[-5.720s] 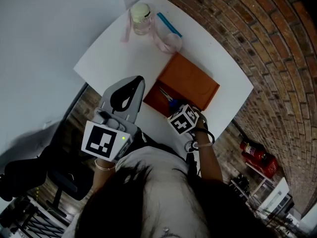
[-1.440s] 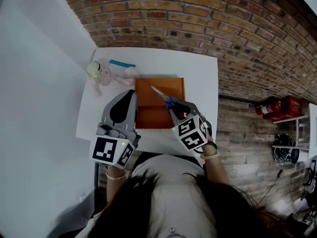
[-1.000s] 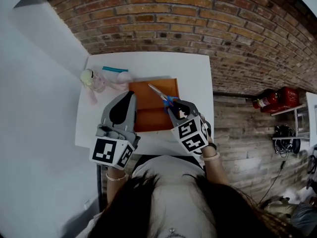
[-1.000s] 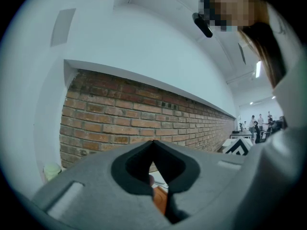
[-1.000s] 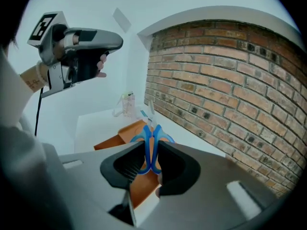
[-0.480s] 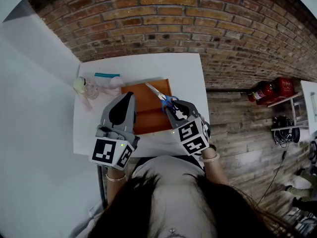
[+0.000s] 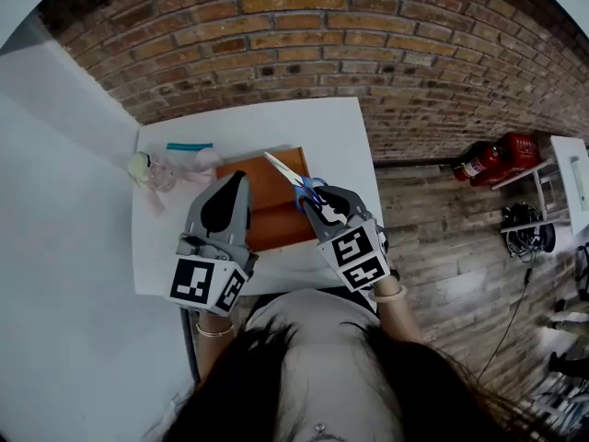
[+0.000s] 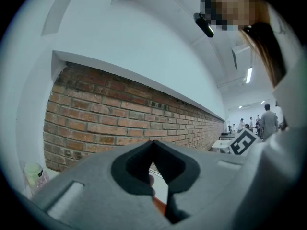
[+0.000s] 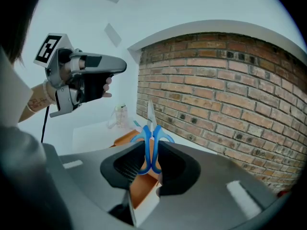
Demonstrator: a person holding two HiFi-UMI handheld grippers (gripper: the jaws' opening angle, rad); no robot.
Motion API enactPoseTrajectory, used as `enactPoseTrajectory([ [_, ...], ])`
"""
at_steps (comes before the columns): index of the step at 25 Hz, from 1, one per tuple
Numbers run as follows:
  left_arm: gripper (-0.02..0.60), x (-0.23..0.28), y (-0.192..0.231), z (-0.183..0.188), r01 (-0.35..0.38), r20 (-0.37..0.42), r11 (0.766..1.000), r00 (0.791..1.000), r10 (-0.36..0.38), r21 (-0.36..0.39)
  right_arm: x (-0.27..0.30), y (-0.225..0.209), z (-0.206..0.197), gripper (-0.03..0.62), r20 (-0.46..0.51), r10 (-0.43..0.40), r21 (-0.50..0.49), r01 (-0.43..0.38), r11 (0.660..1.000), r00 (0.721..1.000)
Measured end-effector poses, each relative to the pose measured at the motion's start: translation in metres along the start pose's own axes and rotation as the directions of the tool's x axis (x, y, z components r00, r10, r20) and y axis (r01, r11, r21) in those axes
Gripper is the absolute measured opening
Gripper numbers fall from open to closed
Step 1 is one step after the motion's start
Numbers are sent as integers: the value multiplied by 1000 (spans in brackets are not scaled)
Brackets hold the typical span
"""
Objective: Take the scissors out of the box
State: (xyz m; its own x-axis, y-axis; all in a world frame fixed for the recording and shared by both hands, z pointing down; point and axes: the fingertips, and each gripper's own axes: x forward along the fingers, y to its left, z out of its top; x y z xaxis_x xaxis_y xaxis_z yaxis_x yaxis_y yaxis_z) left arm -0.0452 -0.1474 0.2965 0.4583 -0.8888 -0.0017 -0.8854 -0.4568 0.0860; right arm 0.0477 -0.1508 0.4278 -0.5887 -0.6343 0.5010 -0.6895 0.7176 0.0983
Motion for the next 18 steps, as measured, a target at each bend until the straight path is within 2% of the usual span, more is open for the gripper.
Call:
enactPoseTrajectory([
  [12,0,8,-9,1,20,6,1000,1000,-20,-5,-18,-10,18,97,85,-13,23,11,1000,996],
  [18,0,13,-14,3,22,9,1000,1000,-22,3,-28,-14,30,97,168,-1,42,-6,999,986],
])
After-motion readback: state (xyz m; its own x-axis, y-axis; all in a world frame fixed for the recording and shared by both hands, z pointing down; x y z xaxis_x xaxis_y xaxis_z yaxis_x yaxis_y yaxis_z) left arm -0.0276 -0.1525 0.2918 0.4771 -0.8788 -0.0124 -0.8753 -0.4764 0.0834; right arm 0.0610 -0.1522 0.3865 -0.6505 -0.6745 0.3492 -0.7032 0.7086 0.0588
